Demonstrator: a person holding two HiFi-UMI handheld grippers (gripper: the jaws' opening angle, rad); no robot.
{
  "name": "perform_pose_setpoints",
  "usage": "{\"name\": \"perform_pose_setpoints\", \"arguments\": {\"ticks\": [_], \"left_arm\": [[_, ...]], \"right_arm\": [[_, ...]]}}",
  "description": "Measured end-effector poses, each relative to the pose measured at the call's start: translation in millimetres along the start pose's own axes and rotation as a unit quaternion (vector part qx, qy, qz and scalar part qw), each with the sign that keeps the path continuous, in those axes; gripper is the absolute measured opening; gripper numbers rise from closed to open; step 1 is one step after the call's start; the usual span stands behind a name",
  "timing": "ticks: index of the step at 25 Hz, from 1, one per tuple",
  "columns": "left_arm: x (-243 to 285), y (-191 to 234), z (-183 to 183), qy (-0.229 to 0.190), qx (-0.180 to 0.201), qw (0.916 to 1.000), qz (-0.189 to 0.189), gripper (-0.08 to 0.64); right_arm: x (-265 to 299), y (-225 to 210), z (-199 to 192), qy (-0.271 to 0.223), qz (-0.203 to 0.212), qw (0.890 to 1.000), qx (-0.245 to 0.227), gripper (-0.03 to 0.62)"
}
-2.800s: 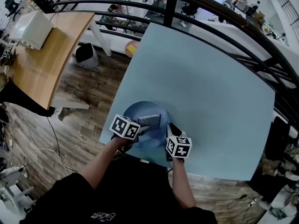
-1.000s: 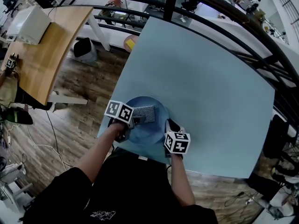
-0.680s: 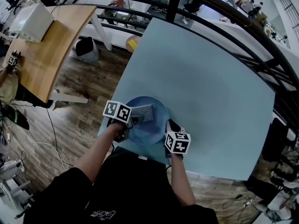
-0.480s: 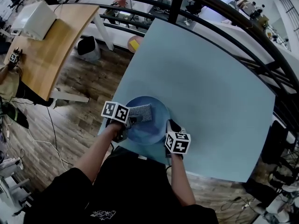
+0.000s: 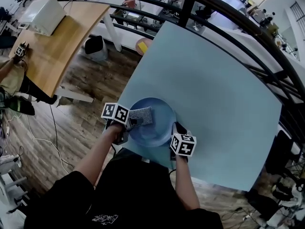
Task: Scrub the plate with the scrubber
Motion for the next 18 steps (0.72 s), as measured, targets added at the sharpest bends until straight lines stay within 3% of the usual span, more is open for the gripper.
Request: {"name": "perform_pose_setpoints", "arguments": {"ticks": [11, 18], "left_arm": [[-17, 5, -12, 0.038, -0.007, 0.9983, 0.043, 0.098], [-22, 1, -19, 0.074, 0.017, 0.9947, 0.069, 0.098]], "right_arm": [[1, -1, 2, 0.002, -0.001, 1.000, -0.001, 0.026], [0, 0, 2, 0.004, 0.002, 1.000, 0.001, 0.026]]}}
Point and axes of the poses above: the fingertips, and each gripper's own axes: x forward along the fingers, y to its left, z out of its top, the point moved 9 cm from there along -x, backward along the fingers, and after that the axes turned 6 degrees about x, right-handed, at the moved point
